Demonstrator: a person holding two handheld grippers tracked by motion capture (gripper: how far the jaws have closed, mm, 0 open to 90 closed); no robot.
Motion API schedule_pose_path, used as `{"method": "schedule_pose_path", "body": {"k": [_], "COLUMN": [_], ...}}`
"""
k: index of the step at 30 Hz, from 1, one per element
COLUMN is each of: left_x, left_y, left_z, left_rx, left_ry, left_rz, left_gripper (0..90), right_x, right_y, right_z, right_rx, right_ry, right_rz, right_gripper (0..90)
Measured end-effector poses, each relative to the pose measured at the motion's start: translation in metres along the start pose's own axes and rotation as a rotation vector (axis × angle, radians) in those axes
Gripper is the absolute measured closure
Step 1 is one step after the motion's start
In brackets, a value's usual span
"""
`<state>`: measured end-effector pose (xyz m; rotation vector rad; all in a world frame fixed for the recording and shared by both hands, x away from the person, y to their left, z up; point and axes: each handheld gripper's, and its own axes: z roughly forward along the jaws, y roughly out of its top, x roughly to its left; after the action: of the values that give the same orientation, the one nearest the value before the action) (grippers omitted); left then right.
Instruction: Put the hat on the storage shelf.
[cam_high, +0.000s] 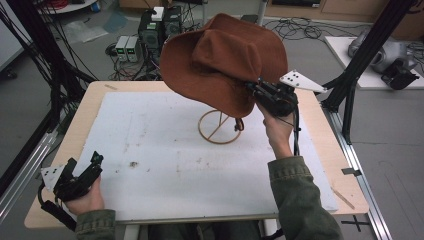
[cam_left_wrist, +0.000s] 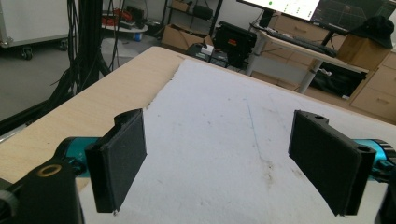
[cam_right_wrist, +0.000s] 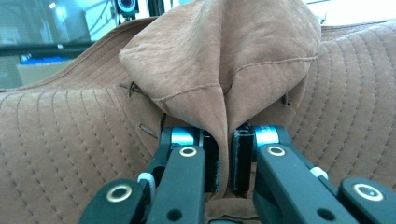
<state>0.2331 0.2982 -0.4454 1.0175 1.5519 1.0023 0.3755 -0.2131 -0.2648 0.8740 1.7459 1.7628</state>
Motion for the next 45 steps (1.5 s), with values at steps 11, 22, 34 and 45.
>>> {"method": "schedule_pose_path", "body": {"k": [11, 22, 34, 45], "left_x": [0.001, 0.003, 0.003, 0.002], "left_y": [-0.001, -0.002, -0.003, -0.002], "left_z": [0.001, 0.000, 0.001, 0.001], "left_rx": [0.005, 0.008, 0.014, 0.013], "left_ry": [-0.008, -0.009, -0.010, -0.014], "left_rz": [-0.031, -0.052, -0.056, -0.051], "left_gripper": [19.4, 19.5, 19.6, 19.6], "right_x": [-0.001, -0.005, 0.001, 0.005], "right_y": [-0.021, -0.035, -0.040, -0.041], "right_z": [0.019, 0.017, 0.010, -0.002], "right_rx": [0.065, 0.043, 0.022, -0.089], "right_ry": [-0.027, -0.044, -0.032, -0.146], "right_rz": [0.009, 0.032, -0.012, -0.047], "right_gripper": [84.4, 62.3, 29.3, 0.9]}}
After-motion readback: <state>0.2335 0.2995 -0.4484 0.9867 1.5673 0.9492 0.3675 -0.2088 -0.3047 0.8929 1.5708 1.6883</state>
